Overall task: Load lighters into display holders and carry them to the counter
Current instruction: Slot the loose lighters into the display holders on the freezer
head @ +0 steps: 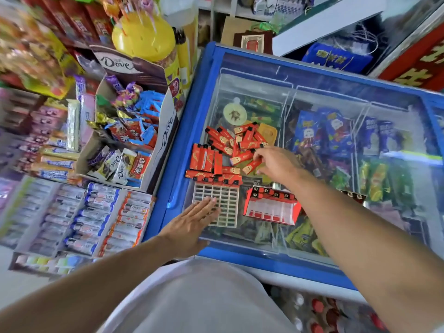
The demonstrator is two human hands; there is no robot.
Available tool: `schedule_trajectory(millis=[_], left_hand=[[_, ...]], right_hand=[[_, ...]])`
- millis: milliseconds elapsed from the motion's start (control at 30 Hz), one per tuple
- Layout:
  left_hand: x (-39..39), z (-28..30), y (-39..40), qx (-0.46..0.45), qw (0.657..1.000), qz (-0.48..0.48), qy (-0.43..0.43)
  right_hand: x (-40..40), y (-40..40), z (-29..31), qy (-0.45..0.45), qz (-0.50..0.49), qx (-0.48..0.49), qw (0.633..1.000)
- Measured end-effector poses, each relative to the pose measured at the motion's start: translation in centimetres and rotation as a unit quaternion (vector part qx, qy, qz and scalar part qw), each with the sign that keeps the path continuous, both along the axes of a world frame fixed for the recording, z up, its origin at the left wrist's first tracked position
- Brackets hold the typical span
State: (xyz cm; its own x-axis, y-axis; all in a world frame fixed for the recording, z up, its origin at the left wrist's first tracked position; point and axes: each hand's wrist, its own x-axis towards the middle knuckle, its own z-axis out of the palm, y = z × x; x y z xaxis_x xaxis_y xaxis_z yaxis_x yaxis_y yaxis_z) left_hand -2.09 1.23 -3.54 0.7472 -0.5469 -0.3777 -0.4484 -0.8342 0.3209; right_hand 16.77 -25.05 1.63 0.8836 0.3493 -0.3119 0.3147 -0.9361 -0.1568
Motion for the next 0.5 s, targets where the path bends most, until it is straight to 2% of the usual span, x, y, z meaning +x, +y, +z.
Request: schedule_trajectory(millis=[267, 367, 500], left_hand=[[0.3, 0.5, 0.2, -0.002, 1.0, -0.011, 0.02], [0.2, 0.6, 1.4, -0.011, 0.999, 0.003, -0.043], [-0.3, 0.0, 3.7, 0.062, 0.996, 0.017, -0.067]], right_hand=[[-0.1, 1.1, 0.8, 0.055, -0.016, -0.059, 0.997], [-1.2, 1.5, 3.2, 0.029, -0.062, 0.003, 0.998], [-4.9, 4.3, 8.1, 0.026, -0.063, 0.138, 0.988]])
